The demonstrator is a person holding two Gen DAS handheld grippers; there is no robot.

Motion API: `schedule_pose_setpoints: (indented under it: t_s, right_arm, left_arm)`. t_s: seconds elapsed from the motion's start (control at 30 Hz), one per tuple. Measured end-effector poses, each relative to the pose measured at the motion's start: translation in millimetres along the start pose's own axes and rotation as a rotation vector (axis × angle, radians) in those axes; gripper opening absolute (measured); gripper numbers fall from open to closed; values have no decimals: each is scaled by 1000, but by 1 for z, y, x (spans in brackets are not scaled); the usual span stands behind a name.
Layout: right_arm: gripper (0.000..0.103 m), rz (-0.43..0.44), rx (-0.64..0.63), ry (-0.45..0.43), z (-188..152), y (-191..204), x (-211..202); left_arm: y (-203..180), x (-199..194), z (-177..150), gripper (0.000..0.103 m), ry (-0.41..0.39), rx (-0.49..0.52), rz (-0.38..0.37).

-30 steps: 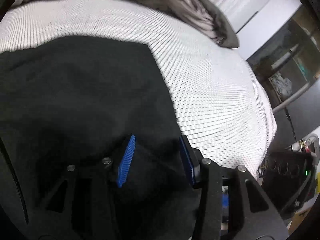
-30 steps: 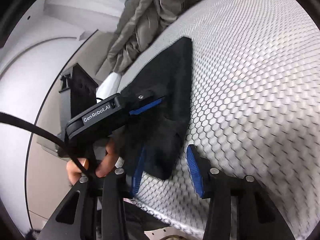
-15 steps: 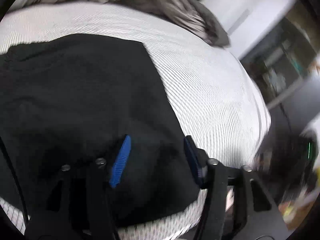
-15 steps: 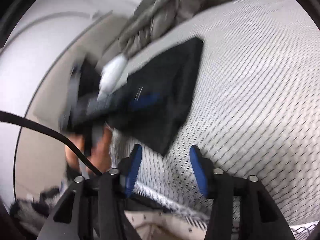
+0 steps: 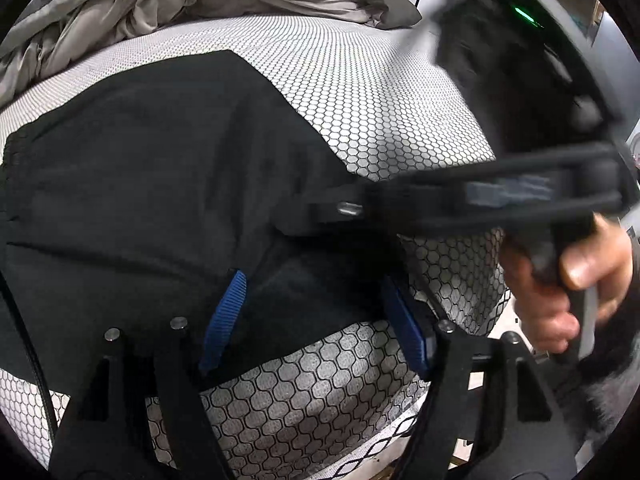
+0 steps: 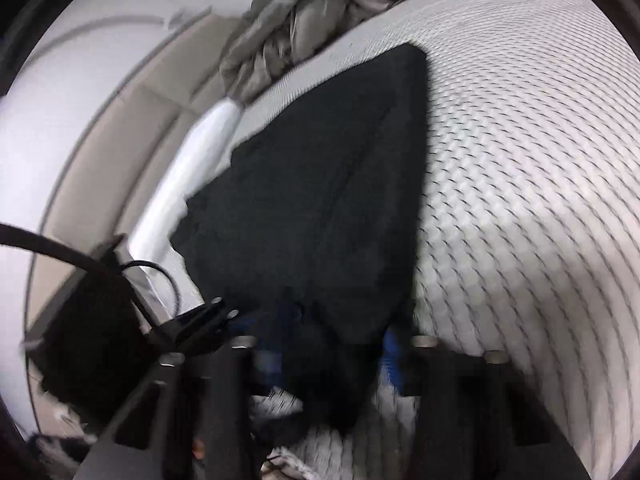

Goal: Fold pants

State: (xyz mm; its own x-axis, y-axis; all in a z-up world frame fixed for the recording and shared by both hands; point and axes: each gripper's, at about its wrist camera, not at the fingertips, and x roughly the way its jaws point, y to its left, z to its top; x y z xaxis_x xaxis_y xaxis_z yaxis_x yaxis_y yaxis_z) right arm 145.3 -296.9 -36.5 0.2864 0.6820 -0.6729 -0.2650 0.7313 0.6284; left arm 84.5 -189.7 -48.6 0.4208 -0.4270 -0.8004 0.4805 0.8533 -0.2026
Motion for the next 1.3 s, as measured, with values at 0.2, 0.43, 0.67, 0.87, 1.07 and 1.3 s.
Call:
schedule_pose_setpoints:
  t_s: [0.2, 0.43, 0.67, 0.87, 1.07, 1.3]
  right_arm:
    - [19, 30, 25, 76, 46, -27, 25]
    - [19, 18, 83, 35, 130, -61, 33]
    - [21, -42, 109, -21, 178, -83, 36]
    - [40, 19, 189, -47, 127, -78, 0]
    - [42, 34, 215, -72, 27, -42, -34]
    - [10, 40, 163, -152, -12, -17, -29]
  left_arm:
    - [6, 2, -2, 68, 16, -5, -32]
    - [3, 3, -6, 68, 16, 17, -33]
    - [-2, -3, -9, 70, 10, 49, -32]
    - [-6, -27, -11, 71, -3, 95, -26]
    - [37, -68, -6, 72, -101, -26, -12]
    - [98, -75, -11, 72, -143, -218, 87]
